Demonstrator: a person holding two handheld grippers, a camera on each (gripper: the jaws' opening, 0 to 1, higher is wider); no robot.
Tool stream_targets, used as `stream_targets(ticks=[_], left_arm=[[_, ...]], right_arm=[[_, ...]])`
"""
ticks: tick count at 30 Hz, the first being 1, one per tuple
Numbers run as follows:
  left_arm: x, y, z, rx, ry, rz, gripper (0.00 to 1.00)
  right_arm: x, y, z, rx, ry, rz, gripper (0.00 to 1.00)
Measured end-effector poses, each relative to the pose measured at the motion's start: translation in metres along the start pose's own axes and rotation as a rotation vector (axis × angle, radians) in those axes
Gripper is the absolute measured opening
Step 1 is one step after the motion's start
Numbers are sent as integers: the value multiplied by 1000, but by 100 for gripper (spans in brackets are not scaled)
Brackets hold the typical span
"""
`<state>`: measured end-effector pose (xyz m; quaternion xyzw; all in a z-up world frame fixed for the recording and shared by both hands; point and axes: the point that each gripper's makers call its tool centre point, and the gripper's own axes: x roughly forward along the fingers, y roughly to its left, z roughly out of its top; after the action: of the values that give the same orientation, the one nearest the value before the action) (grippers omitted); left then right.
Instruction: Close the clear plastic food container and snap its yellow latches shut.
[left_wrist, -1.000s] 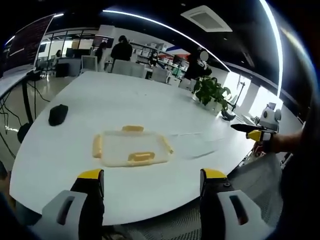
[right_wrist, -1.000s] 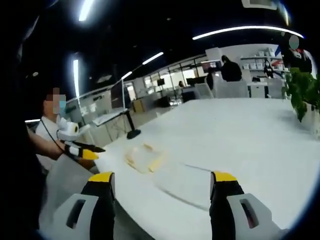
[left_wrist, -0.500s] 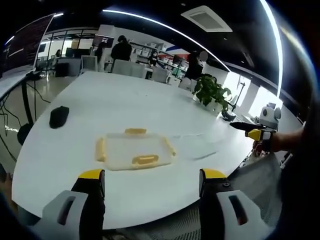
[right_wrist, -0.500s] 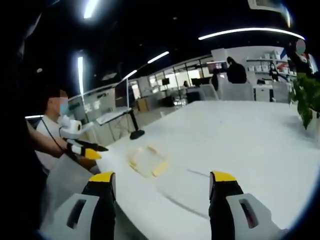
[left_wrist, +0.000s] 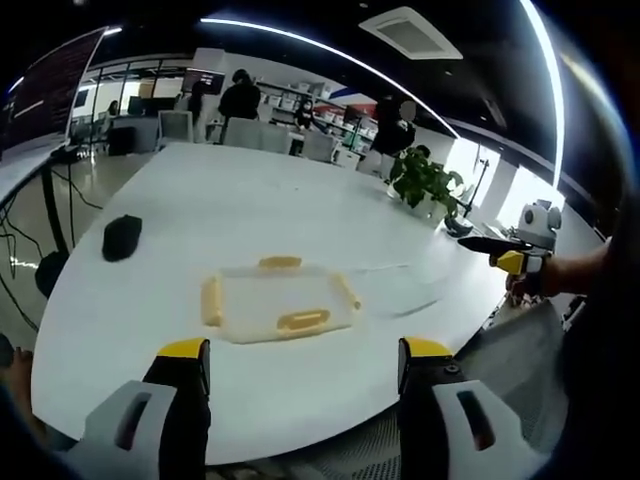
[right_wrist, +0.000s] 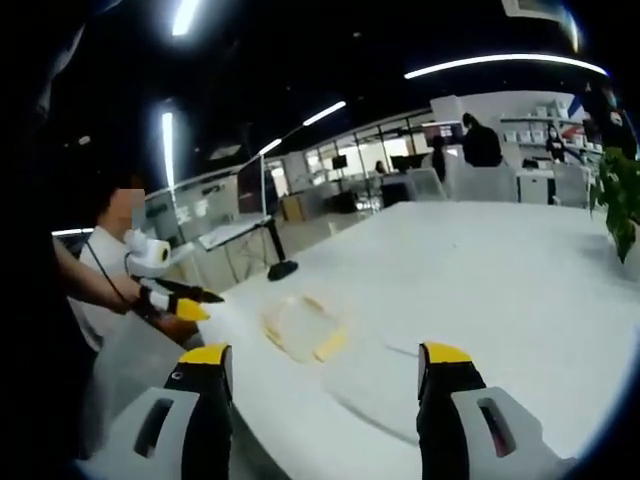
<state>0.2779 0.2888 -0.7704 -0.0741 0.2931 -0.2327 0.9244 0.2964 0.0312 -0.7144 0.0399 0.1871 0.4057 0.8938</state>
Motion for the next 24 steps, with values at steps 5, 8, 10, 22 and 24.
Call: stream_targets(ticks=[5,8,10,22,24], left_arm=[[2,2,-2,6,17,-10,77],[3,3,-2,6,17,-15,77],[4,3,-1,13,19,-19,76],[8,13,5,32,37,-40,73],[8,15,6,34,40,-44,73]], right_arm=[[5,1,2,-6,2,9,76],[10,2,3,-12,5,15,76],[12,4,3,-17,8,17,75],[26,8,5,-21,12,24,75],[28,9,4,-23,14,26,75]])
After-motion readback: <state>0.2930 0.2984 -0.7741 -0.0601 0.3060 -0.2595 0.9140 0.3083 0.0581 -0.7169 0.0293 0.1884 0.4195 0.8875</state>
